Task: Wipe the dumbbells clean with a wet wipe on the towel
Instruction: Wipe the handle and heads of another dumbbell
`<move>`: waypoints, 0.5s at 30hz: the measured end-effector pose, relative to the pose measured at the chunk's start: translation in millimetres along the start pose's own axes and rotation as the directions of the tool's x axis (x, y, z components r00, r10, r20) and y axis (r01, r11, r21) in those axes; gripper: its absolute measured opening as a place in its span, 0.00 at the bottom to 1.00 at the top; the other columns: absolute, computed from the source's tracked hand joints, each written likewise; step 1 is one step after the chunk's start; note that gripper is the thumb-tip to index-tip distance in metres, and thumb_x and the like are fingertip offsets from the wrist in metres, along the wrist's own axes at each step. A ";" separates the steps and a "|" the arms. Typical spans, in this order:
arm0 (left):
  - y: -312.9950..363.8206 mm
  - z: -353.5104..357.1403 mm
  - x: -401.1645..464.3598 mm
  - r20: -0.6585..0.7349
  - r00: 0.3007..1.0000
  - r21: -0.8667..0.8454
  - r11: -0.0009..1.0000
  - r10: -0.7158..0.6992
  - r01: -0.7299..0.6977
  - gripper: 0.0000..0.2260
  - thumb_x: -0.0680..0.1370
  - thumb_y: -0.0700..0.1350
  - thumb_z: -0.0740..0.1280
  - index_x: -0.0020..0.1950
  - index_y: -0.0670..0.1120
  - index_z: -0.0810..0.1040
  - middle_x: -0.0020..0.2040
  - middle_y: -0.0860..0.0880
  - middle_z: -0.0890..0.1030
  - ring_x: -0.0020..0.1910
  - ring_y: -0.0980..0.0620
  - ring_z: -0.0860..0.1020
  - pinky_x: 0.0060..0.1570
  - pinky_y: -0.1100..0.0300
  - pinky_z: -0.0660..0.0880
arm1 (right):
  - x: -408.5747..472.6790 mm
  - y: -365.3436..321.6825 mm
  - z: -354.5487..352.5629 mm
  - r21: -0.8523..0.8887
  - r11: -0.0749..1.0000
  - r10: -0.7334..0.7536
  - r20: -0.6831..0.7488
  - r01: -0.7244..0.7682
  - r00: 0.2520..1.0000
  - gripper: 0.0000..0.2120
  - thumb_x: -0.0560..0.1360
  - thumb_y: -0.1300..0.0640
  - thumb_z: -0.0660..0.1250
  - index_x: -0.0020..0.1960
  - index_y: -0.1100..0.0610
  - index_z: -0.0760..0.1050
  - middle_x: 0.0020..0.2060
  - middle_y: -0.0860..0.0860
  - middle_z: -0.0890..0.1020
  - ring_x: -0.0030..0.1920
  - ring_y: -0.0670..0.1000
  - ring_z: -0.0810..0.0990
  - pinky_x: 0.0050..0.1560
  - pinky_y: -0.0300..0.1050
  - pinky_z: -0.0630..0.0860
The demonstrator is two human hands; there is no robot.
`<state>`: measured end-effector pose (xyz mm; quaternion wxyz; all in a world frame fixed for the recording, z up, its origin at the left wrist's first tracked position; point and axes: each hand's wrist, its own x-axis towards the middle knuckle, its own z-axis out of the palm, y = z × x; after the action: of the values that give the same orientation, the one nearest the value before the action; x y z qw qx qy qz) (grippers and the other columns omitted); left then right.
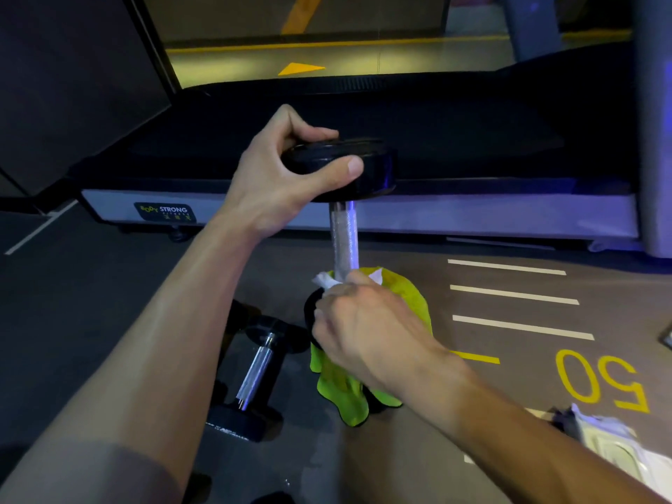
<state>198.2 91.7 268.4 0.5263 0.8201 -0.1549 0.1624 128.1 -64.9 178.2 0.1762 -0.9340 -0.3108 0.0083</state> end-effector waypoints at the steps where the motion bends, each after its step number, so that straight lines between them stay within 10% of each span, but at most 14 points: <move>1: -0.7 -1.4 -0.2 -0.005 1.000 -0.013 1.000 -0.002 0.002 0.20 0.68 0.60 0.79 0.50 0.53 0.74 0.62 0.53 0.85 0.62 0.54 0.83 0.65 0.46 0.79 | -4.2 5.0 -8.7 0.084 0.996 0.019 -0.037 -0.016 0.999 0.16 0.79 0.48 0.52 0.36 0.51 0.68 0.42 0.54 0.81 0.47 0.59 0.76 0.52 0.54 0.77; 7: -4.8 -6.0 -3.0 0.002 1.000 -0.066 0.998 -0.005 0.005 0.20 0.68 0.58 0.79 0.51 0.52 0.74 0.63 0.50 0.85 0.63 0.53 0.83 0.67 0.45 0.79 | -11.7 37.6 -39.7 0.263 0.957 0.128 0.006 -0.125 0.992 0.10 0.72 0.57 0.70 0.48 0.47 0.87 0.30 0.41 0.80 0.37 0.46 0.79 0.50 0.40 0.76; 15: -6.8 -3.3 -1.9 0.030 0.999 -0.138 0.990 0.015 -0.011 0.22 0.69 0.55 0.78 0.53 0.47 0.74 0.64 0.48 0.84 0.64 0.51 0.83 0.63 0.54 0.80 | 1.0 19.2 -17.5 0.127 0.990 -0.063 -0.012 0.064 0.998 0.13 0.77 0.61 0.65 0.54 0.48 0.84 0.47 0.46 0.87 0.50 0.53 0.83 0.52 0.46 0.78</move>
<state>199.1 97.5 263.4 0.5784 0.7831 -0.1791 0.1420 142.1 -84.3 188.3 0.2370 -0.9105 -0.3384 0.0189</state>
